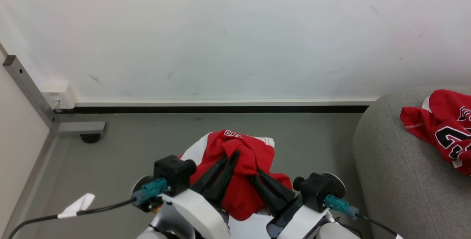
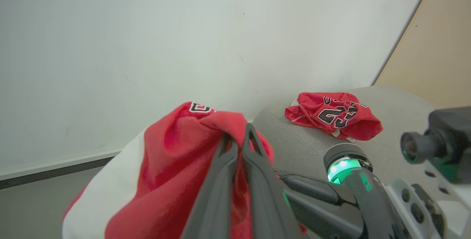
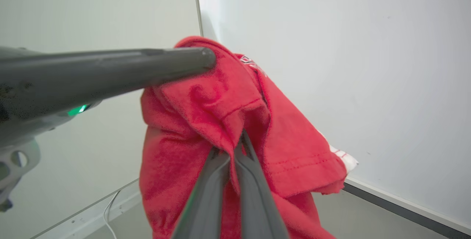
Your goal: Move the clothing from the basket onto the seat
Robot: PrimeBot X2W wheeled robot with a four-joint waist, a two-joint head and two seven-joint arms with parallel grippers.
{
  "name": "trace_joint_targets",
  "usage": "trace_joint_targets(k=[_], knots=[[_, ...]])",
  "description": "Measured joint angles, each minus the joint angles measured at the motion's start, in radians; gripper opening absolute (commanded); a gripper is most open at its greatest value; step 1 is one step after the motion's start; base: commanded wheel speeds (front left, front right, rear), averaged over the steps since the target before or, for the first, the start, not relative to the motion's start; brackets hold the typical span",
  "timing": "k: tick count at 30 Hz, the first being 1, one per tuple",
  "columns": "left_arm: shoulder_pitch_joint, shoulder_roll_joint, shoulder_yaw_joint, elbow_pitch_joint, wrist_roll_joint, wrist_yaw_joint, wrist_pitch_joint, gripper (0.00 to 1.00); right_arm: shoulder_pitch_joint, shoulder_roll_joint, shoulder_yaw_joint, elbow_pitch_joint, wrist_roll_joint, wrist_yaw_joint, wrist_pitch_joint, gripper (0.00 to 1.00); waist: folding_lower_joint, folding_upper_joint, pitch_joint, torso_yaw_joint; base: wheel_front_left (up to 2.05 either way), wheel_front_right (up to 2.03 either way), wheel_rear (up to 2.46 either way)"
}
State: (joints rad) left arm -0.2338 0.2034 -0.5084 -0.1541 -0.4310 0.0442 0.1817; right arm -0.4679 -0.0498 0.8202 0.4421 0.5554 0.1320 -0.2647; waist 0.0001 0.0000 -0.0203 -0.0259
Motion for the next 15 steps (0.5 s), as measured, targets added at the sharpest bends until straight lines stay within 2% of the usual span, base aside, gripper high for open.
trace_joint_targets(k=[1, 15], knots=[[0.001, 0.002, 0.001, 0.001, 0.000, 0.000, -0.006, 1.00, 0.000, 0.000, -0.006, 0.001, 0.000, 0.000, 0.000, 0.00, 0.0000, 0.0000, -0.001, 0.001, 0.00, 0.00, 0.00], [0.133, 0.078, 0.019, 0.037, 0.032, -0.002, -0.143, 1.00, 0.001, 0.000, -0.128, 0.016, -0.042, 0.000, 0.000, 0.00, -0.0001, 0.0000, -0.005, 0.007, 0.00, 0.00, 0.00]])
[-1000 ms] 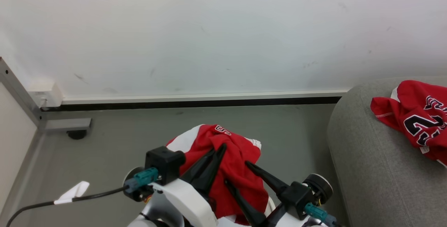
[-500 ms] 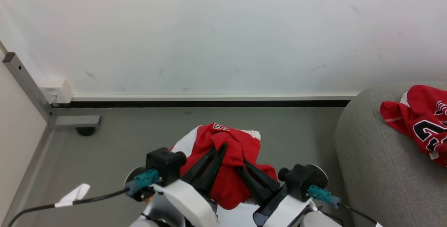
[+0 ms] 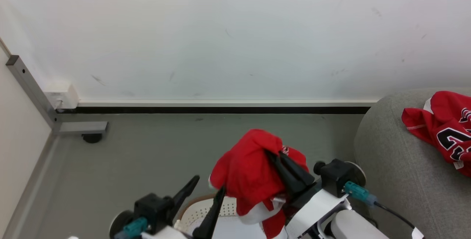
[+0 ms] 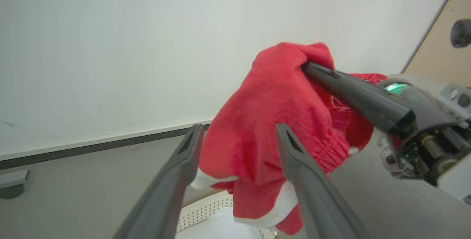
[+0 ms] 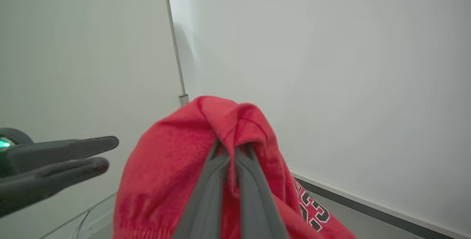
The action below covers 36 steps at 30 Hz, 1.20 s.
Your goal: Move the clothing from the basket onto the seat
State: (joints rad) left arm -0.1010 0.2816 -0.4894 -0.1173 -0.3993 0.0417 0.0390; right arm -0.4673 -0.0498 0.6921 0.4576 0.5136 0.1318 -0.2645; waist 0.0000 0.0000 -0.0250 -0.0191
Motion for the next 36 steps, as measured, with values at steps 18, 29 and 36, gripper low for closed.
trace_joint_targets(k=[18, 29, 36], knots=[[0.039, -0.019, -0.017, 0.079, -0.001, -0.009, -0.113, 1.00, -0.018, -0.038, -0.177, -0.058, -0.099, 0.000, 0.000, 0.00, 0.0000, 0.0000, 0.027, -0.144, 0.00, 0.00, 0.00], [0.012, -0.031, -0.040, 0.076, 0.000, -0.012, -0.119, 1.00, -0.018, -0.079, -0.212, -0.109, -0.109, 0.000, 0.000, 0.00, 0.0000, 0.0000, 0.063, -0.362, 0.00, 0.00, 0.00], [-0.058, -0.040, -0.070, 0.056, 0.018, -0.034, -0.100, 1.00, -0.018, -0.101, -0.291, -0.169, -0.103, 0.000, 0.000, 0.00, 0.0000, 0.0000, 0.135, -0.472, 0.00, 0.00, 0.00]])
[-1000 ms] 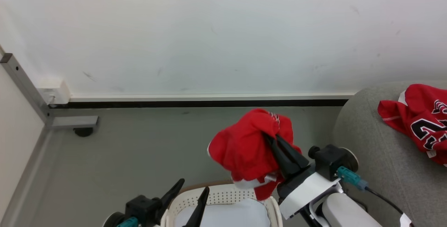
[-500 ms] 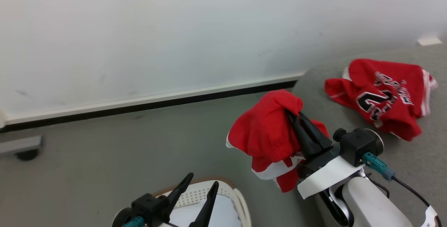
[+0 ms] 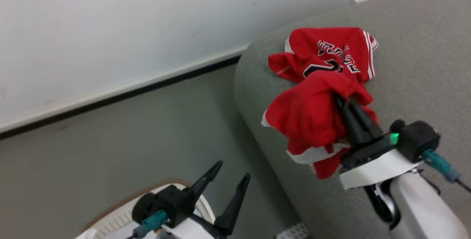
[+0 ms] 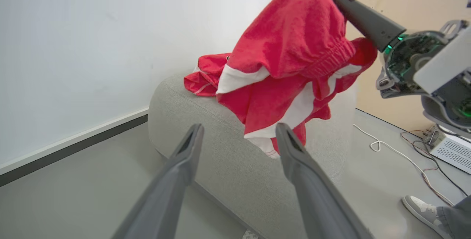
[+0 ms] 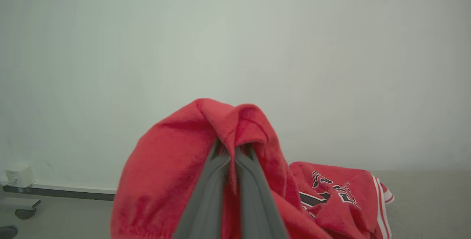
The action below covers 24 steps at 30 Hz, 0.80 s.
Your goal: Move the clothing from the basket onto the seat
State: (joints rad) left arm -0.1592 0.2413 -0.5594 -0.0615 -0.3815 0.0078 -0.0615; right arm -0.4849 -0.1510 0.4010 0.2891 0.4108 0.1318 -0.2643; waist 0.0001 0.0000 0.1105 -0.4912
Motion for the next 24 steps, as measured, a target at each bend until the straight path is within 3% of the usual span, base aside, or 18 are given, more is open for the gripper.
trace_joint_targets(k=[7, 12, 24], knots=[[-0.105, -0.004, -0.030, -0.016, 0.030, -0.027, 0.036, 1.00, -0.078, -0.049, -0.154, -0.076, -0.002, 0.000, 0.000, 0.00, 0.0001, 0.0001, 0.135, -0.024, 0.00, 0.00, 0.00], [-0.186, 0.000, -0.044, -0.025, 0.056, -0.054, 0.067, 1.00, -0.212, -0.126, -0.271, -0.091, -0.008, 0.000, 0.000, 0.00, 0.0002, 0.0000, 0.245, -0.007, 0.00, 0.00, 0.00], [-0.316, 0.017, -0.030, -0.045, 0.071, -0.069, 0.092, 1.00, -0.612, -0.372, -0.519, 0.192, -0.021, 0.000, 0.029, 0.00, 0.0002, 0.0000, 0.497, 0.106, 0.00, 0.00, 0.00]])
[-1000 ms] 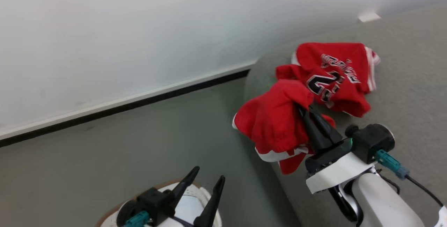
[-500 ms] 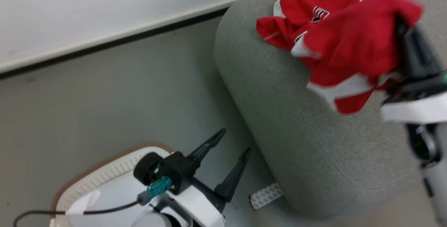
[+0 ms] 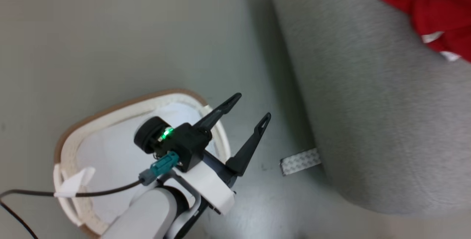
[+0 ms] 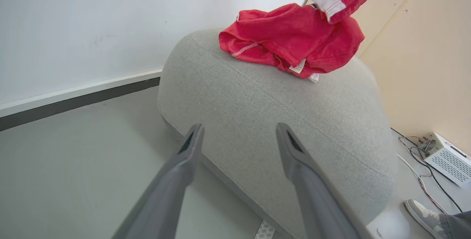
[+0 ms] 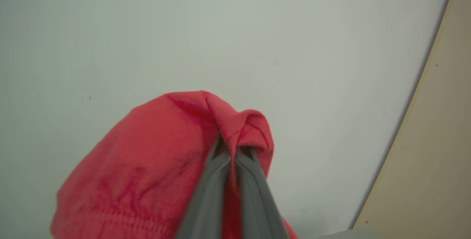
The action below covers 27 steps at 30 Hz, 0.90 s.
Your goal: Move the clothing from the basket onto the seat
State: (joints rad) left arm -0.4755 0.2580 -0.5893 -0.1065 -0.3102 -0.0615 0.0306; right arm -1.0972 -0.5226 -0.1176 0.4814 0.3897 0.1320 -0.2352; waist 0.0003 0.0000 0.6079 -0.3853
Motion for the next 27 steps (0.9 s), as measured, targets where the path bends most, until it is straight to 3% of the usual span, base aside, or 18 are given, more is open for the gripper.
trace_joint_targets(k=[6, 12, 13, 14, 15, 20, 27], knots=[[-0.035, 0.002, 0.004, -0.005, 0.003, 0.000, -0.002, 1.00, -0.049, -0.022, -0.134, 0.217, -0.103, 0.000, -0.012, 0.00, 0.0000, 0.0000, 0.081, 0.070, 0.00, 0.00, 0.00], [-0.038, 0.002, 0.006, -0.004, 0.006, 0.011, -0.006, 1.00, -0.006, 0.084, -0.266, 0.399, -0.195, 0.000, -0.024, 0.00, 0.0000, 0.0000, 0.113, 0.105, 0.00, 0.00, 0.00], [-0.037, 0.002, 0.007, -0.004, 0.006, 0.014, -0.006, 1.00, 0.009, 0.103, -0.286, 0.428, -0.196, 0.000, -0.026, 0.20, -0.0001, 0.0000, 0.110, 0.103, 0.00, 0.00, 0.00], [-0.034, 0.003, 0.007, -0.003, 0.006, 0.016, -0.006, 1.00, 0.024, 0.116, -0.297, 0.448, -0.201, 0.000, -0.026, 0.47, -0.0001, 0.0000, 0.105, 0.100, 0.00, 0.00, 0.00], [-0.029, 0.005, 0.008, -0.002, 0.006, 0.018, -0.006, 1.00, 0.039, 0.124, -0.307, 0.452, -0.206, 0.000, -0.026, 0.99, -0.0001, 0.0000, 0.099, 0.097, 0.00, 0.00, 0.00], [-0.003, 0.014, 0.013, 0.011, -0.002, 0.027, -0.016, 1.00, 0.127, 0.196, -0.321, 0.343, -0.225, 0.000, -0.027, 1.00, -0.0001, 0.0000, 0.055, 0.077, 0.00, 0.00, 0.00], [0.074, 0.011, 0.021, 0.053, -0.036, 0.045, -0.063, 1.00, 0.373, 0.318, -0.198, 0.129, -0.249, 0.000, -0.027, 1.00, -0.0003, 0.0000, -0.061, 0.047, 0.00, 0.00, 0.00]])
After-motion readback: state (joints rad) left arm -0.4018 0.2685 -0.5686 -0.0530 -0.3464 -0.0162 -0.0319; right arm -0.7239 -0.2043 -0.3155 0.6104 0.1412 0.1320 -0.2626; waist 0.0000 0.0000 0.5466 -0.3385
